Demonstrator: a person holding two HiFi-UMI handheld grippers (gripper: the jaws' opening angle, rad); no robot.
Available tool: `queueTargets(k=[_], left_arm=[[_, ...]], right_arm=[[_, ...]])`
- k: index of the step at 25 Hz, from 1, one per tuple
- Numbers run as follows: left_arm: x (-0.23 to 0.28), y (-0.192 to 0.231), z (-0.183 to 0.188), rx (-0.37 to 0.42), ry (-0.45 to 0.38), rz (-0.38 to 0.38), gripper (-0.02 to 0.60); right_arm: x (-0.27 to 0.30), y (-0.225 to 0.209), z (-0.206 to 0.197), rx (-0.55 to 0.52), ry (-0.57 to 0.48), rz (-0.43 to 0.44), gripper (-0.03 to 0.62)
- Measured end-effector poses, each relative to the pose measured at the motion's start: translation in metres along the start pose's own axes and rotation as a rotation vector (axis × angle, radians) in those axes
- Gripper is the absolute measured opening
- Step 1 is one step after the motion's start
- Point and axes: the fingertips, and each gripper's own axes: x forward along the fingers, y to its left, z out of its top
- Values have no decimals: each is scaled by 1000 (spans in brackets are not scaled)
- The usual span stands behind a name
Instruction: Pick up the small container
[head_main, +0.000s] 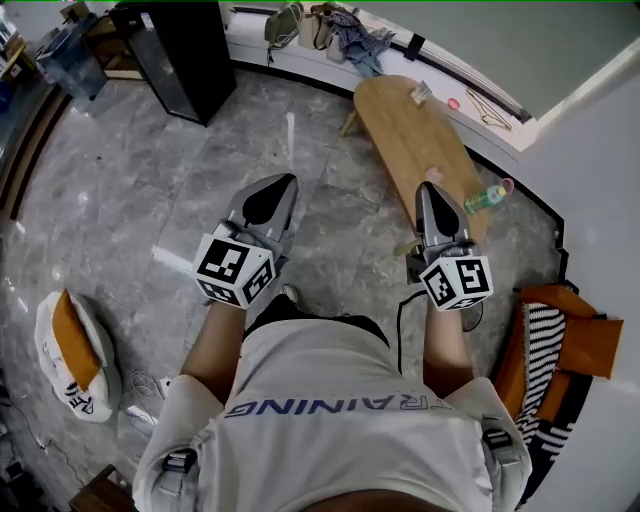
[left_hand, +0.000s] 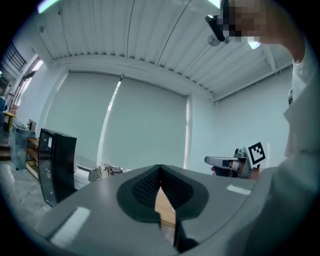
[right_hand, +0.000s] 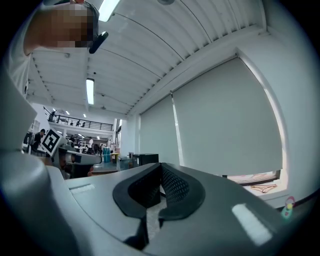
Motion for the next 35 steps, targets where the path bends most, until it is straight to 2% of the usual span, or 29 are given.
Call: queueTargets(k=[4,9,17,25,35], left_arm=[[20,27,0,-16,9,-50,0],[41,34,-9,-31,39,-115,0],[108,39,-14,-23,70,-169,0],[212,39,-9,7,109,-200,0],[358,-3,-17,35,154,-256,0]], right_arm=[[17,-1,-4,6,14,-62,14],[23,-9,-14,7,43,-121,14],[55,-57,-23,31,51,-160,14],[107,-139,-23,57,43,-171,14],[129,-280,-28,78,56,-248,14]])
